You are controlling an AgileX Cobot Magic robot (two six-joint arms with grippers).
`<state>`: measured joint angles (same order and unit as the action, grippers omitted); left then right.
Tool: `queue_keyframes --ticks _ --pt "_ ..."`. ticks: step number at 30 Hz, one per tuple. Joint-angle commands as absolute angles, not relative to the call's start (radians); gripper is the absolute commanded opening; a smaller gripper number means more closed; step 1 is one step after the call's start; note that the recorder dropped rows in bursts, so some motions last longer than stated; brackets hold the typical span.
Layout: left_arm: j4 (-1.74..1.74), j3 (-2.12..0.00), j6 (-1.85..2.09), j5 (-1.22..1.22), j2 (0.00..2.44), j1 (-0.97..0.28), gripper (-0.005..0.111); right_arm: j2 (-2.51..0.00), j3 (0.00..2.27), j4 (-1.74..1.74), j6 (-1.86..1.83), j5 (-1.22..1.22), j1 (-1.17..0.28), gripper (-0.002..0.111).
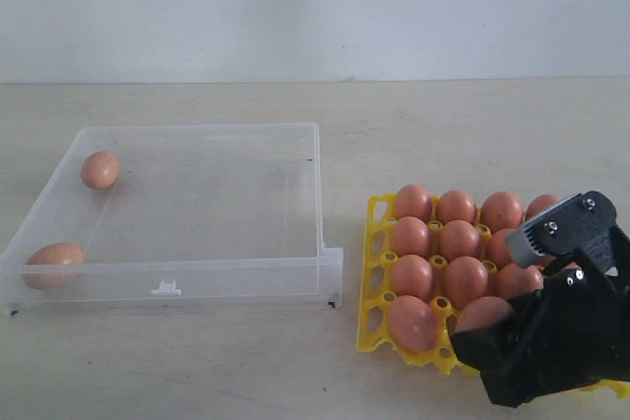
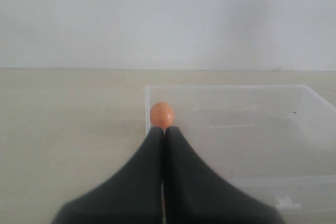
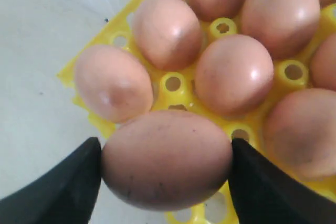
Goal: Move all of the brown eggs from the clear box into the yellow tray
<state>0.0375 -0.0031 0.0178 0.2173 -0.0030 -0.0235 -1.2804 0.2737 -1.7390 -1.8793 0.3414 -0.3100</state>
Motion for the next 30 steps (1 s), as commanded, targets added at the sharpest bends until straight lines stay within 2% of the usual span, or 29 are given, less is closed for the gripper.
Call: queue_keyframes --ticks 1,8,13,18,27,30 --pt "0.037 0.0 0.02 0.209 0.0 -0.031 -0.004 -1.279 0.314 -1.744 -1.789 0.389 -0.312 0.0" --pt "0.037 0.0 0.02 0.209 0.0 -0.031 -0.004 -1.281 0.343 -1.744 -1.628 0.341 -0.312 0.0" --pt "0.037 0.0 0.02 0.209 0.0 -0.031 -0.004 -1.281 0.343 -1.744 -1.534 0.508 -0.312 0.0" --pt "0.037 0.0 0.02 0.209 0.0 -0.031 -0.004 -1.281 0.343 -1.744 -1.475 0.405 -0.312 0.0" --pt "0.037 0.0 0.02 0.209 0.0 -0.031 -0.004 -1.281 0.343 -1.667 -1.366 0.444 -0.312 0.02" --pt "0.037 0.0 0.02 0.209 0.0 -0.031 -0.004 -1.281 0.343 -1.667 -1.349 0.433 -0.312 0.021"
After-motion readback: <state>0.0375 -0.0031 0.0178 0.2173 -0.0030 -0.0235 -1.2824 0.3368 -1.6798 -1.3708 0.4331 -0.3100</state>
